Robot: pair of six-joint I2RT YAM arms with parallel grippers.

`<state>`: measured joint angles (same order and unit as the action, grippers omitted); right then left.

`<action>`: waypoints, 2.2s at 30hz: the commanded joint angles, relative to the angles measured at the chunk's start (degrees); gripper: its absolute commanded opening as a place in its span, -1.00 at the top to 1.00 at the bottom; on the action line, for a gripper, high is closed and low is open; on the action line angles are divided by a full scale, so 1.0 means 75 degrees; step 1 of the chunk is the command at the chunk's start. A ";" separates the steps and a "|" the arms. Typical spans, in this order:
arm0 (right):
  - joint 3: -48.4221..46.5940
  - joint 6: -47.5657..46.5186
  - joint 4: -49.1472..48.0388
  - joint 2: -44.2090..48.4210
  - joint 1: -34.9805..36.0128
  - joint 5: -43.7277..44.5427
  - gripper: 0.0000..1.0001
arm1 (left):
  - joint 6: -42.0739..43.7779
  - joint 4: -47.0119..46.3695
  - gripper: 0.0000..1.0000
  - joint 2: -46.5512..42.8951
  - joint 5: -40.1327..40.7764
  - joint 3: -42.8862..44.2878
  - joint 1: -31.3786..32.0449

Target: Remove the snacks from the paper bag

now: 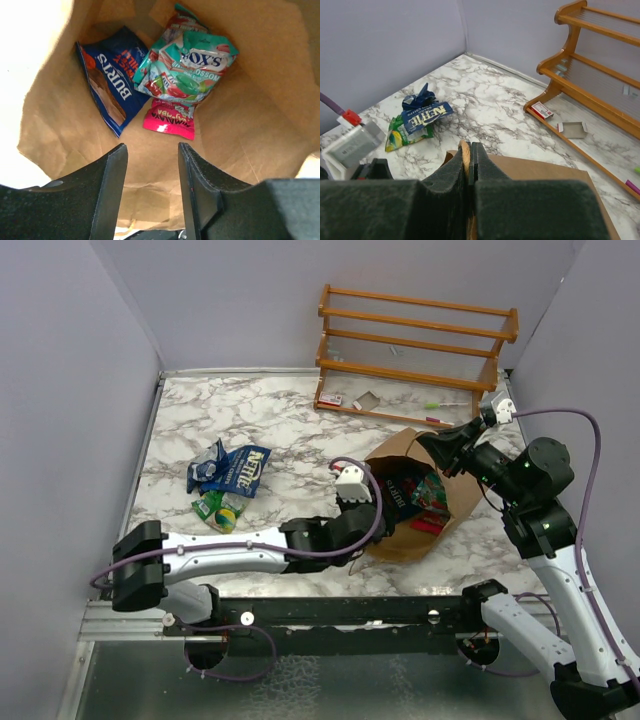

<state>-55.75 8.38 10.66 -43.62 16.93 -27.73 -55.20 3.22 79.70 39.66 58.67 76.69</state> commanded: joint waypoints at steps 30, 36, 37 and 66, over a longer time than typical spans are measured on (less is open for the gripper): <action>-0.0044 0.0195 -0.0249 0.0144 0.0016 -0.0319 0.96 | -0.3211 0.3278 -0.18 0.4221 0.0166 0.3085 -0.0477; -0.0067 0.0216 -0.0268 0.0115 0.0016 -0.0346 0.96 | -0.3457 0.3101 -0.13 0.4341 0.0155 0.3020 -0.0686; -0.0073 0.0221 -0.0272 0.0103 0.0016 -0.0352 0.96 | -0.3478 0.3060 -0.13 0.4374 0.0204 0.3023 -0.0700; -0.0284 0.0166 -0.0122 0.0167 0.0016 -0.0300 0.96 | -0.1083 -0.0582 0.32 0.4981 0.0658 0.2719 -0.1314</action>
<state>-55.75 9.82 10.72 -43.35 16.93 -29.54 -65.98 4.10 117.80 45.71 78.35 68.05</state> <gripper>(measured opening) 0.020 0.405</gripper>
